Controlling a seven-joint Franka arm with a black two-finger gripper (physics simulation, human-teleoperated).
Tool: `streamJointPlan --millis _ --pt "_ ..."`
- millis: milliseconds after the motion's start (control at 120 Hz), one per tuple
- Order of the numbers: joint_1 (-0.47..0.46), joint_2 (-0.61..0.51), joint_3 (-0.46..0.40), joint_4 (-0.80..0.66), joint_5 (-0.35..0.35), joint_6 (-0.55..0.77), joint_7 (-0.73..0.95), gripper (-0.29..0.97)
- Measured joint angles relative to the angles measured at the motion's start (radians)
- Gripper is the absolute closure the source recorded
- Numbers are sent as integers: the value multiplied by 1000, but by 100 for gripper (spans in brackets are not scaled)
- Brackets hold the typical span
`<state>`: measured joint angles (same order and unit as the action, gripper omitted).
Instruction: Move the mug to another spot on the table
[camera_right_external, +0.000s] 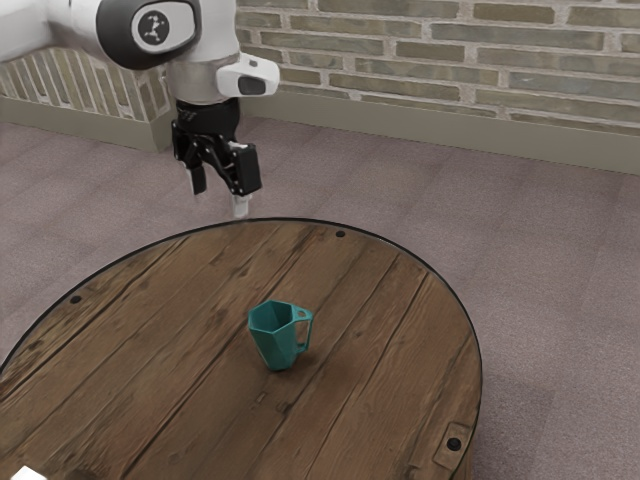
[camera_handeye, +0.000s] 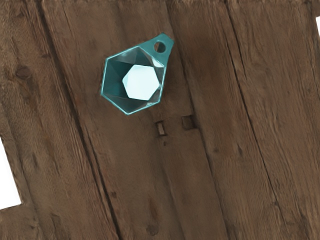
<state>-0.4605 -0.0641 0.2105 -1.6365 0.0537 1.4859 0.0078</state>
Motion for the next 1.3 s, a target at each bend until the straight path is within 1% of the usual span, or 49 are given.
streamJointPlan --millis 150,283,333,458,533,650,717,775,875,1050,1183,1300 --pt "28 4 -13 -11 3 27 -10 0" --pt "21 92 -25 -20 4 58 21 0" --pt "25 116 -40 -27 8 85 70 0" --pt "9 150 -69 -123 12 234 246 0" --pt "-1 182 -74 -145 12 309 343 0" --pt "5 264 -75 -164 1 407 473 0" --pt "8 273 -75 -162 -13 444 538 0" --pt "7 280 -72 -164 -34 468 589 0" --pt "6 305 -63 -207 -63 514 667 0" --pt "9 311 -11 -292 -82 594 777 0" --pt "7 318 17 -290 -85 637 843 0" --pt "10 366 46 -245 -98 659 890 0"
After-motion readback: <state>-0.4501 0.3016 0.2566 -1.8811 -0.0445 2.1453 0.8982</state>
